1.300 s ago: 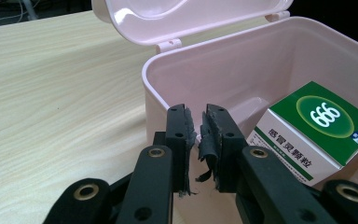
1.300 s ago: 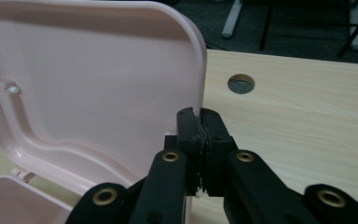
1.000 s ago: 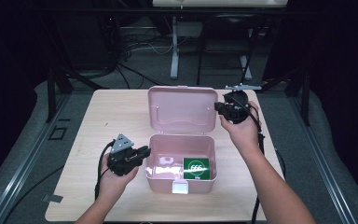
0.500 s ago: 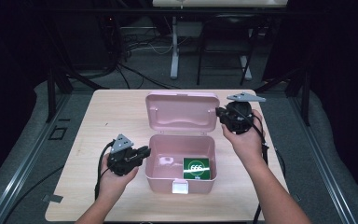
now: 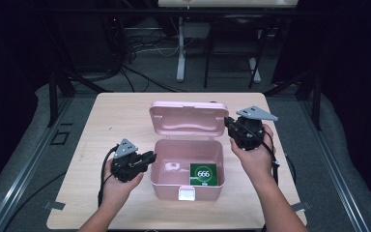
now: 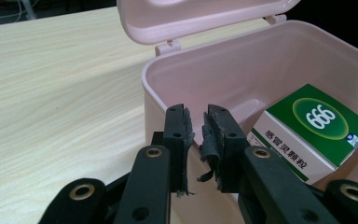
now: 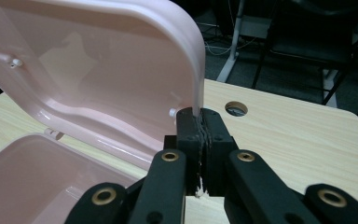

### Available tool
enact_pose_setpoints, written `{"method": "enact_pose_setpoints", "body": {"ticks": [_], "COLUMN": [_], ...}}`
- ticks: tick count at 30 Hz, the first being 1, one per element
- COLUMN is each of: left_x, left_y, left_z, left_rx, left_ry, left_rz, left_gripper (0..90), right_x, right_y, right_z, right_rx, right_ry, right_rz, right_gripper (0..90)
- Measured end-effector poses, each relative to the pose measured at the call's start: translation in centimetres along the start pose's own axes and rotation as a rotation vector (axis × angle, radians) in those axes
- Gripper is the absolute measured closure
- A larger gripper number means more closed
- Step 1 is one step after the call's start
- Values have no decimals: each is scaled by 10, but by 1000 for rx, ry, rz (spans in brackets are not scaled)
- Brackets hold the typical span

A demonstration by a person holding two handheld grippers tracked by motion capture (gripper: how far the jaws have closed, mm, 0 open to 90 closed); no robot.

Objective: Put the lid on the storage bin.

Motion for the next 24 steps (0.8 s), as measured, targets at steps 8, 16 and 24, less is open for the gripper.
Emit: {"method": "enact_pose_setpoints", "body": {"ticks": [8,16,24], "left_x": [12,23,36], "left_y": [-3,-1,-6], "left_z": [12,32,66], "left_rx": [2,-28,-40], "left_ry": [48,85,141], "left_rz": [6,28,61], "left_gripper": [756,730,716], "right_x": [8,14,16], "right_y": [-5,-9,-10], "right_z": [-7,-14,-15], "right_rx": [-4,-10,-6], "right_ry": [26,43,45], "right_rz": [-4,7,6], "right_gripper": [873,866,866]}}
Point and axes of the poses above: each handheld gripper's, and its own axes: x roughly backward along the jaws, z roughly out of its top, y roughly to its right, the point moved 7 cm from there along -x, roughly forward along the jaws, and after that the axes turned 5 degrees about z, right-handed, at the moved point
